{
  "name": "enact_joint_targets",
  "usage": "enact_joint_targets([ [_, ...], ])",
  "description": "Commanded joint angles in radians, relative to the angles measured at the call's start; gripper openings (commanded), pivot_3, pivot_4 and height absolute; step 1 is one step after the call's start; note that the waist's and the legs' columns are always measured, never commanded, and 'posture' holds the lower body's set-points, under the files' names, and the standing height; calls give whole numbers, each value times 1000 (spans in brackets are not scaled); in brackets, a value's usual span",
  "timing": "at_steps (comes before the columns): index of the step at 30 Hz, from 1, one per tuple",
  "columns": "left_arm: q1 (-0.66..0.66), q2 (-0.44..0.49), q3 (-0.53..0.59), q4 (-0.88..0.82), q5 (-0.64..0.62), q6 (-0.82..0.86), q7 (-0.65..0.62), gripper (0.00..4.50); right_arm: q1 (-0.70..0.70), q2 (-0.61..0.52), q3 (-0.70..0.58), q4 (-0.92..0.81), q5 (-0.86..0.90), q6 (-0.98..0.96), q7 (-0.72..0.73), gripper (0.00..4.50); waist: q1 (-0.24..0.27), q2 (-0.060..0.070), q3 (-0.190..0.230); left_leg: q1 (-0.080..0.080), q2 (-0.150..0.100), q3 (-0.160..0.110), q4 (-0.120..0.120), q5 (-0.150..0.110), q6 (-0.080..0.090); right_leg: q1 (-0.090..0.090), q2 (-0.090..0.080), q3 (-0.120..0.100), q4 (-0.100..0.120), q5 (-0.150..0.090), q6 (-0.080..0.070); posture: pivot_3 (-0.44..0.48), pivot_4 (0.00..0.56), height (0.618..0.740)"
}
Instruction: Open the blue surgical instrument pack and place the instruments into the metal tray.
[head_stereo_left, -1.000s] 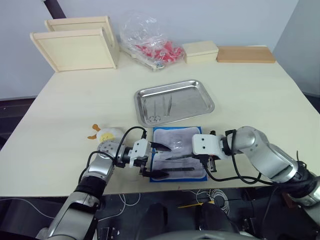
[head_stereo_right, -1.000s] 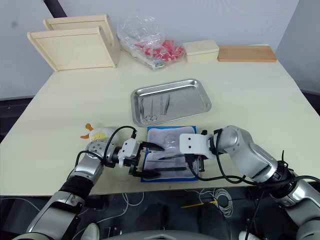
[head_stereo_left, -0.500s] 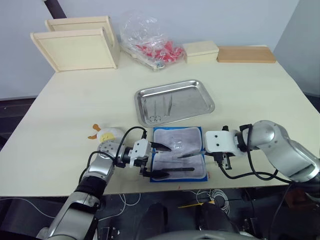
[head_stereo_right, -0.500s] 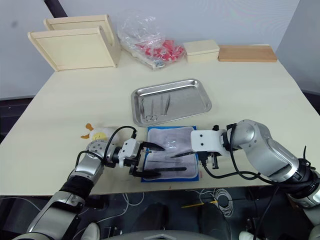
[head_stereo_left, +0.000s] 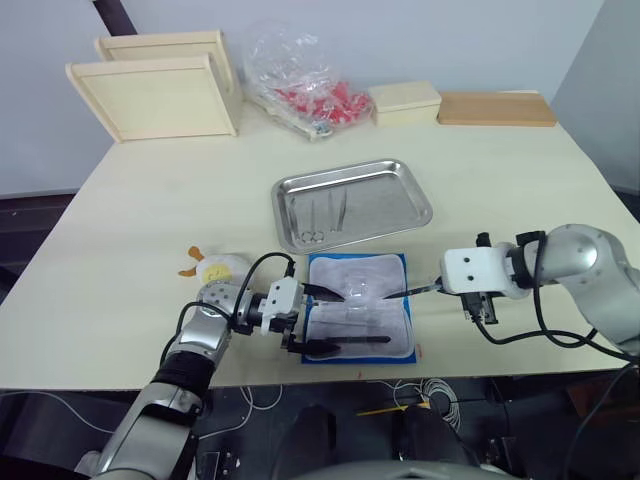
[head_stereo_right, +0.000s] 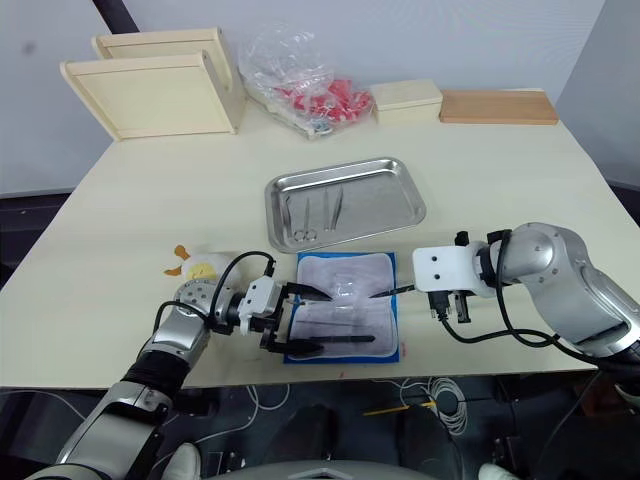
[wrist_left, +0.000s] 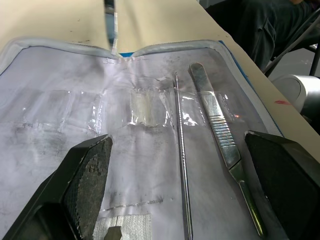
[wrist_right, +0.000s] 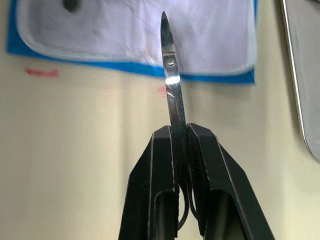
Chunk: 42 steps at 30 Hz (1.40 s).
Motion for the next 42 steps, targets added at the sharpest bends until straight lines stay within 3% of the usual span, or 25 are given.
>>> enact_joint_targets([
  [1,41,0,-43,70,94,9,45,4500,-13,82,-119,19,79,20,-66,46,-1,0,0,0,0,0,0,0,0,0,0,0,0,0,0,0,150,740],
  [10,43,-4,-44,67,94,8,55,4500,-28,350,-206,95,146,170,-306,46,2,1,0,0,0,0,0,0,0,0,1,1,0,0,0,0,150,740],
  [21,48,-4,-41,61,94,17,70,4500,-147,700,-229,282,146,320,-646,46,1,2,-1,0,0,0,0,0,0,0,2,1,1,0,0,0,150,740],
  [35,67,-1,-38,34,93,28,85,4500,-375,943,-262,715,78,364,-965,46,-3,3,-1,0,0,1,0,0,1,0,2,4,2,0,-1,0,150,740],
  [42,67,-1,-37,29,94,31,89,4500,-501,1020,-356,1018,97,233,-1058,46,-4,4,-1,0,0,1,-1,0,1,0,3,7,2,0,0,0,150,740],
])
